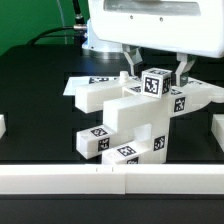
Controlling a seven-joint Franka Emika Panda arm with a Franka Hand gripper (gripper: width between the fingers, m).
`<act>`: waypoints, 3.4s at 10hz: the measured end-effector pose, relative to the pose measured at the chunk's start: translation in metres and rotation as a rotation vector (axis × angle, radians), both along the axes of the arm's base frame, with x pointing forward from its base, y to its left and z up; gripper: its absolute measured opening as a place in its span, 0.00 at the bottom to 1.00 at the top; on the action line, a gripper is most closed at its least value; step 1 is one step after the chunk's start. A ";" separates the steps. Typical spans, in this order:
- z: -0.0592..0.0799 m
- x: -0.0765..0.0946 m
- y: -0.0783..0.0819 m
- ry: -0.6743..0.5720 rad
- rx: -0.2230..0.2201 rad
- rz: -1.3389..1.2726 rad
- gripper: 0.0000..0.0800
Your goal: Assemble chair
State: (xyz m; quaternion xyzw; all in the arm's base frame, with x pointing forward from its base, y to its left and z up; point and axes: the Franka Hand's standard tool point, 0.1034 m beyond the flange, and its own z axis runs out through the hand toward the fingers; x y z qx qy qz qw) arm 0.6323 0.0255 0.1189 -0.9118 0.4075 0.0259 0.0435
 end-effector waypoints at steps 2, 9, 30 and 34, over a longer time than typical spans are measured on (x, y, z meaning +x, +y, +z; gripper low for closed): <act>0.000 0.000 0.000 0.002 0.000 -0.022 0.36; 0.000 0.000 0.002 0.039 0.000 -0.393 0.36; 0.000 0.012 0.010 0.066 0.151 -1.423 0.36; 0.000 0.012 0.012 0.065 0.167 -1.409 0.36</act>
Offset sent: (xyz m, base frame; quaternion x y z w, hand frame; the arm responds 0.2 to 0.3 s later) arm 0.0000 0.0000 0.0000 0.0000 0.0000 0.0650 0.9979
